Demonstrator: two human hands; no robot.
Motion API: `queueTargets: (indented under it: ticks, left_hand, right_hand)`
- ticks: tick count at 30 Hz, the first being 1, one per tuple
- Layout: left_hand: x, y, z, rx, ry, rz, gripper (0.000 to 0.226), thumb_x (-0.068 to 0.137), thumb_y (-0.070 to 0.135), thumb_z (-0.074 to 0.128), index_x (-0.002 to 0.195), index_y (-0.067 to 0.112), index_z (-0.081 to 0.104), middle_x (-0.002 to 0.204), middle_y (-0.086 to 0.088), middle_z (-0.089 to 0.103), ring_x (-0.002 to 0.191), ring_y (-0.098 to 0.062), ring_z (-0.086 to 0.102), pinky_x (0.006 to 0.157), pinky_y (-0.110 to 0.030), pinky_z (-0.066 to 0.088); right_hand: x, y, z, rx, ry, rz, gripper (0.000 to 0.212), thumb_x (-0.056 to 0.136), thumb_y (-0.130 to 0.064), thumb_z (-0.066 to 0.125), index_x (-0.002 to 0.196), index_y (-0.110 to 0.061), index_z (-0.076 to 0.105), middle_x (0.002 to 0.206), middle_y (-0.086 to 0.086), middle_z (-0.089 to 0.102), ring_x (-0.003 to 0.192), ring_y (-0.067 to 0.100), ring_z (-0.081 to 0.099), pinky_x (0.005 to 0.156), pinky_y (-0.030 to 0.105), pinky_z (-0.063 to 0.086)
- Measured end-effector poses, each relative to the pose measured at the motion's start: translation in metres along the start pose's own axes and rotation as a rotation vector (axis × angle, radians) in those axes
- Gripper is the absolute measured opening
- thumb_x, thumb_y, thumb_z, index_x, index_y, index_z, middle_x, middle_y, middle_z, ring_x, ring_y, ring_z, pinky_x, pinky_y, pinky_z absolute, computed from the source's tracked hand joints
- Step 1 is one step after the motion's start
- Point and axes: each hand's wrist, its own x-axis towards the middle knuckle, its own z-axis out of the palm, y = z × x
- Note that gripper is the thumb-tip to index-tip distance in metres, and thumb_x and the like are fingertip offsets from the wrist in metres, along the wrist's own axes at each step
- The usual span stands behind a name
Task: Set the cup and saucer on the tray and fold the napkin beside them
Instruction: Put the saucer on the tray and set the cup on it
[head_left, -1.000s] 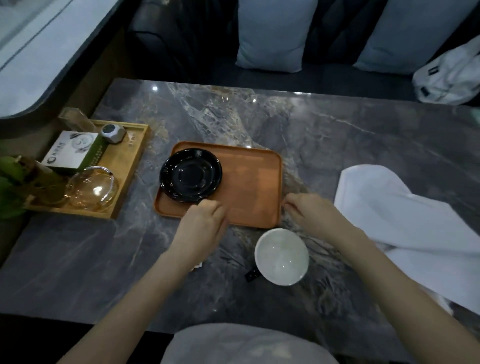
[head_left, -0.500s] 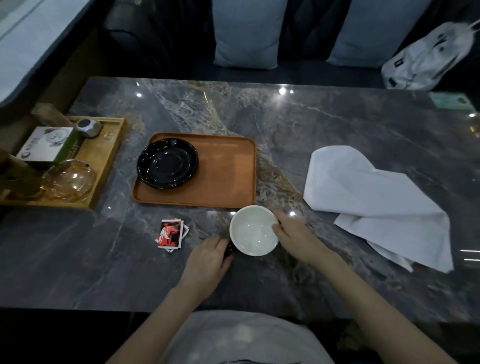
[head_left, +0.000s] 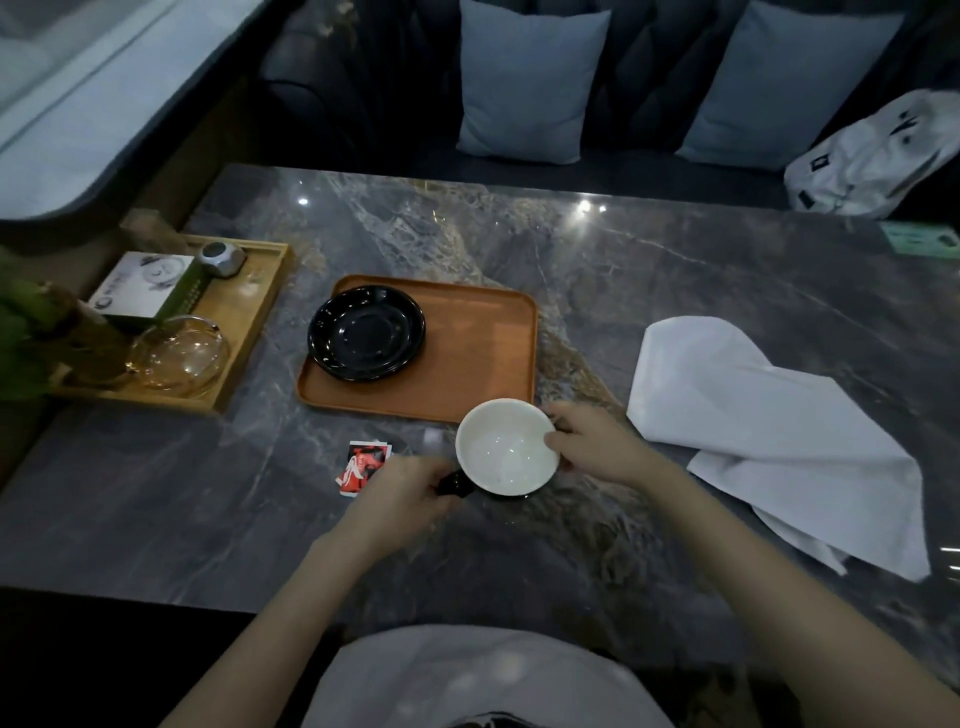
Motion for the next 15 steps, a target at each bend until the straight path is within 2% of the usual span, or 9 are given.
queueTargets:
  ticks: [3, 5, 8, 12, 15]
  left_hand:
    - [0.005, -0.004, -0.026, 0.033, 0.001, 0.010, 0.013, 0.075, 0.015, 0.069, 0.085, 0.007, 0.066, 0.077, -0.009, 0.070, 0.072, -0.019, 0.061, 0.062, -0.030, 0.039]
    - [0.009, -0.011, -0.043, 0.030, 0.006, 0.004, 0.016, 0.074, 0.017, 0.071, 0.086, 0.006, 0.067, 0.074, -0.006, 0.068, 0.072, -0.020, 0.061, 0.061, -0.029, 0.041]
    - [0.018, -0.022, -0.067, 0.037, 0.044, -0.003, 0.023, 0.074, 0.020, 0.072, 0.090, 0.004, 0.066, 0.075, -0.011, 0.067, 0.072, -0.025, 0.061, 0.064, -0.037, 0.045]
    - [0.030, -0.036, -0.096, 0.045, 0.126, -0.065, 0.022, 0.075, 0.019, 0.072, 0.088, 0.002, 0.067, 0.078, -0.012, 0.068, 0.075, -0.025, 0.063, 0.067, -0.037, 0.046]
    - [0.038, -0.047, -0.113, 0.000, 0.174, -0.081, 0.019, 0.076, 0.015, 0.072, 0.091, 0.004, 0.069, 0.082, -0.011, 0.071, 0.077, -0.020, 0.064, 0.072, -0.034, 0.047]
  right_hand:
    - [0.015, -0.018, -0.009, 0.010, -0.016, -0.029, 0.028, 0.088, -0.004, 0.046, 0.114, -0.004, 0.057, 0.096, 0.006, 0.057, 0.085, 0.020, 0.054, 0.074, 0.034, 0.046]
    - [0.026, -0.031, -0.014, 0.023, -0.008, -0.027, 0.025, 0.088, -0.006, 0.046, 0.111, -0.004, 0.057, 0.094, 0.009, 0.058, 0.083, 0.023, 0.055, 0.070, 0.034, 0.049]
    - [0.045, -0.051, -0.019, 0.003, 0.015, -0.059, 0.023, 0.088, -0.008, 0.048, 0.108, -0.004, 0.059, 0.093, 0.013, 0.061, 0.087, 0.028, 0.058, 0.073, 0.040, 0.049]
    - [0.073, -0.078, -0.022, 0.035, 0.056, -0.123, 0.024, 0.087, -0.005, 0.048, 0.107, -0.001, 0.060, 0.089, 0.010, 0.060, 0.080, 0.022, 0.057, 0.072, 0.039, 0.050]
    - [0.094, -0.096, -0.020, 0.042, 0.075, -0.156, 0.029, 0.087, -0.004, 0.048, 0.113, -0.002, 0.059, 0.094, 0.012, 0.063, 0.088, 0.025, 0.059, 0.082, 0.045, 0.051]
